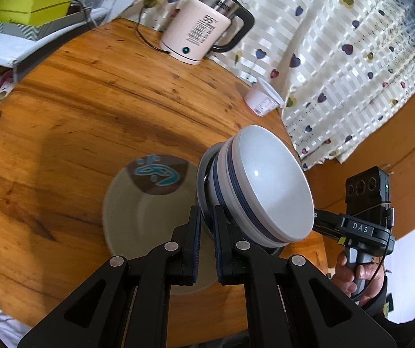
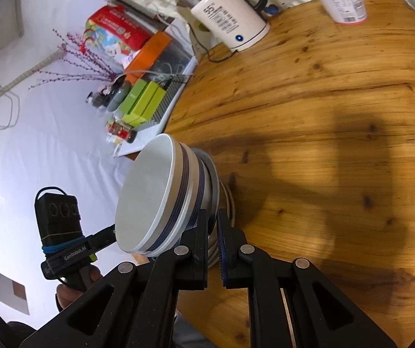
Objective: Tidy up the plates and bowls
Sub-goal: 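Lower the steel bowl stack onto the beige plate stack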
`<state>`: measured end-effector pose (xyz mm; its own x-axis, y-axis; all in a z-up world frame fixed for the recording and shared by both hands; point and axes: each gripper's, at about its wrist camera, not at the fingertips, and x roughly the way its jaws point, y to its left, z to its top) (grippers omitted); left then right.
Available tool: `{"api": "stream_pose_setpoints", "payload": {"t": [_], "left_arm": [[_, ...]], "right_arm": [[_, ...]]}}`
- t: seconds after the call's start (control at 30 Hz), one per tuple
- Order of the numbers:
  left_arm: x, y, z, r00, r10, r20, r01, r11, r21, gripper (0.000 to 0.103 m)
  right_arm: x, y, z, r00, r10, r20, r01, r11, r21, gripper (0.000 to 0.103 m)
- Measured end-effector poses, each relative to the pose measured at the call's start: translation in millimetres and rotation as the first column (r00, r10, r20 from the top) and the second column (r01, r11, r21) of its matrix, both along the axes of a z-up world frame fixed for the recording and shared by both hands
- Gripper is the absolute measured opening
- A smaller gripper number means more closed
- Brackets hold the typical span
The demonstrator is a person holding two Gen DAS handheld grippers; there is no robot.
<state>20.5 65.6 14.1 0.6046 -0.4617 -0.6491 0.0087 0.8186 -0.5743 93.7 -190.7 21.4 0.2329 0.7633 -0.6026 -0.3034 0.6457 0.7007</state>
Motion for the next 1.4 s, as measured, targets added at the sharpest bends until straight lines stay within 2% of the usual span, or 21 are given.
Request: {"api": "stream_pose_setpoints", "payload": {"t": [0.53, 1.4], "left_arm": [[-16, 37, -16, 0.997, 0.076, -0.033, -0.076, 0.997, -0.001, 0.007], [-14, 40, -20, 0.994, 0.100, -0.034, -0.101, 0.995, -0.002, 0.007]], "right_arm": [[6, 48, -14, 0.997, 0.068, -0.034, -0.070, 0.997, -0.036, 0.008], [4, 54, -18, 0.995, 0.089, -0.033, -0.091, 0.993, -0.077, 0.010]]}}
